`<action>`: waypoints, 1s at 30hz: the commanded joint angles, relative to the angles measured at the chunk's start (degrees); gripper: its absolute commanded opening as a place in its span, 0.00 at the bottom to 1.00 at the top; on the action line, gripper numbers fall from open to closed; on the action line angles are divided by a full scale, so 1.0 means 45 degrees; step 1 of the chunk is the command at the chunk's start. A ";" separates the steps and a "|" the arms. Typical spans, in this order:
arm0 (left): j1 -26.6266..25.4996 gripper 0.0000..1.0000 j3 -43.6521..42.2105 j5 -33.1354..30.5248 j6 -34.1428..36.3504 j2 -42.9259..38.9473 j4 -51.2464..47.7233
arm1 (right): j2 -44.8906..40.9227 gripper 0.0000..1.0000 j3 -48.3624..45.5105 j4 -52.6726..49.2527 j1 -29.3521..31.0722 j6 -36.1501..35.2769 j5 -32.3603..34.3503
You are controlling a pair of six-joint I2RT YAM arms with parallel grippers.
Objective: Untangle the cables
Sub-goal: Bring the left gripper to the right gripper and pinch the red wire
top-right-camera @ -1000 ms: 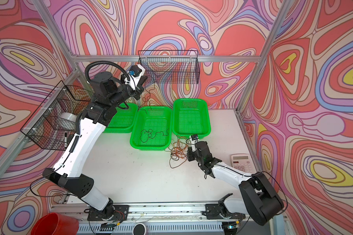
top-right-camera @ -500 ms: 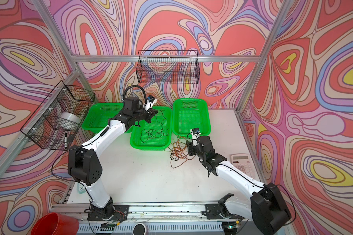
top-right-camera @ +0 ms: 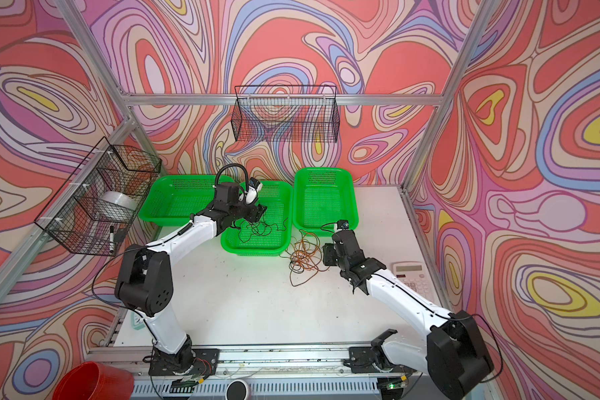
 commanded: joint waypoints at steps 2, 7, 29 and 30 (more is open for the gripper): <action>-0.0002 0.88 -0.0630 -0.0112 -0.0455 -0.1433 0.1472 | 0.0853 0.50 -0.0227 -0.0260 -0.0604 0.0865 -0.0891; -0.0273 1.00 -0.1625 -0.0355 0.0172 -0.2649 0.2097 | 0.1975 0.38 -0.0342 0.0686 -0.0801 0.0862 -0.2068; -0.5468 0.89 -0.3962 0.3156 0.0167 -0.4302 0.5737 | -0.2728 0.00 0.1966 0.1394 -0.0828 -0.3906 -0.5497; -0.5615 0.88 -0.4032 0.3242 -0.0283 -0.4028 0.6341 | -0.2686 0.00 0.2064 0.1508 -0.0811 -0.3890 -0.5589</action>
